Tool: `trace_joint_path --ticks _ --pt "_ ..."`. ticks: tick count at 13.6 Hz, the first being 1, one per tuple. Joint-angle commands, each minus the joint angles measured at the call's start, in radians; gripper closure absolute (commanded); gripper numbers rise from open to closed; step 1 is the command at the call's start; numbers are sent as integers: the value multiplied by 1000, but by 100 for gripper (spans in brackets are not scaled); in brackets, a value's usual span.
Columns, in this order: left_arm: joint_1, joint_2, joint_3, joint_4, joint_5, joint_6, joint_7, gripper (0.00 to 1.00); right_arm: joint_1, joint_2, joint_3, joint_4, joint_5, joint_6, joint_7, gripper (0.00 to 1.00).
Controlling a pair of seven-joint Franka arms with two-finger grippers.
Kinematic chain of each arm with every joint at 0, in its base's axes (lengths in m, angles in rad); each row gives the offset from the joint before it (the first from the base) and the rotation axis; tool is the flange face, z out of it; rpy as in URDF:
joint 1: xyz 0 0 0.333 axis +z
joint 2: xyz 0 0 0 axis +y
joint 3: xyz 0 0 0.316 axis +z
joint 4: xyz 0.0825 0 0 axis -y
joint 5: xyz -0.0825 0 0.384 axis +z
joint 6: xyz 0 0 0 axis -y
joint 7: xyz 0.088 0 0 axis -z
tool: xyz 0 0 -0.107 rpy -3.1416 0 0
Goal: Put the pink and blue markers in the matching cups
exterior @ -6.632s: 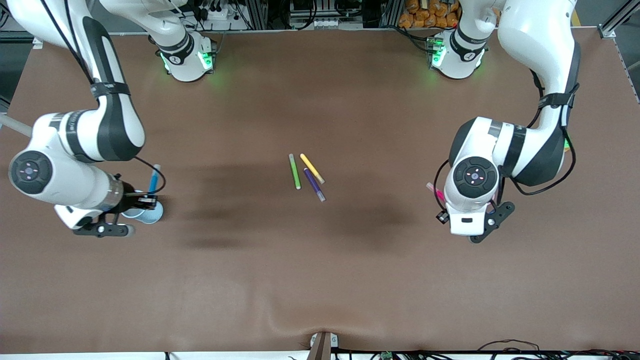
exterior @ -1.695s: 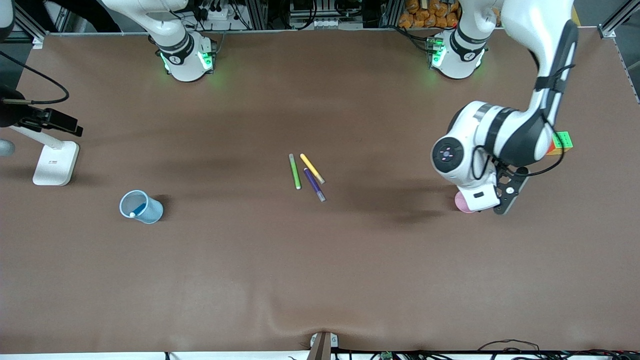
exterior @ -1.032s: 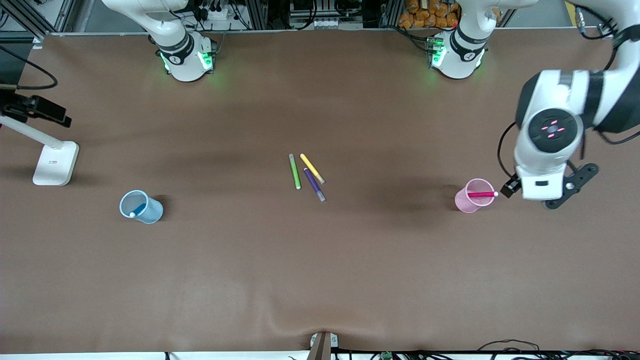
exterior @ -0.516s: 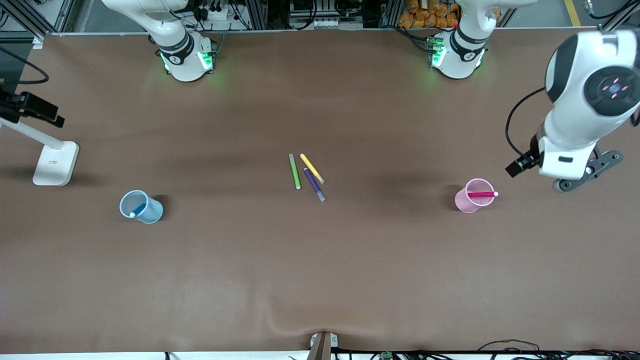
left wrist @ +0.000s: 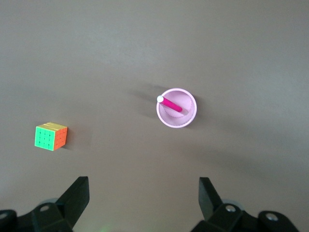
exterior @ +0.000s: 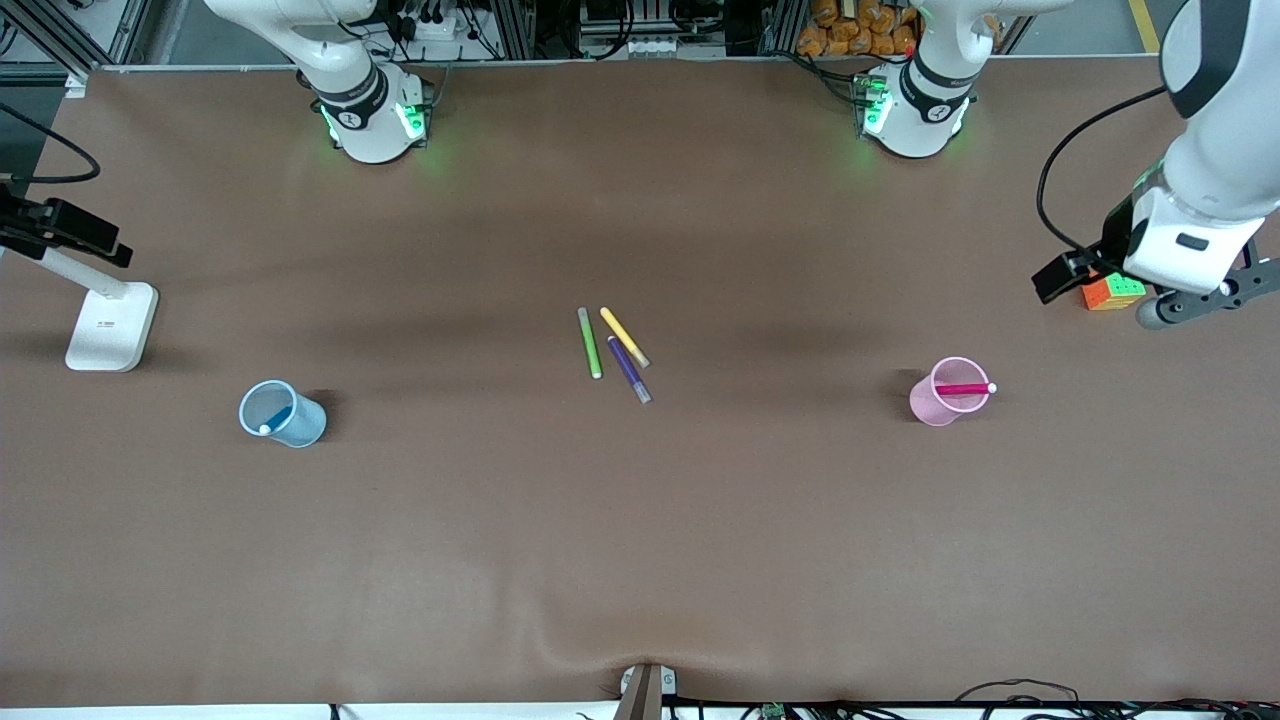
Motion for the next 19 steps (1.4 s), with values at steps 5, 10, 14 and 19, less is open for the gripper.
trace_joint_path --ticks 5,10,14,19 --pt "-23 -106 74 0 -63 -72 166 0 4 -111 2 -148 12 79 25 0" --pt "-60 -136 102 37 -64 -110 172 0 -2 -103 -1 -127 11 75 -1 0" --pt "-47 -125 102 97 -87 -167 175 0 -8 -100 -6 -119 11 75 -50 0" --pt "-49 -116 100 106 -84 -167 183 0 -6 -100 -6 -119 12 72 -35 0"
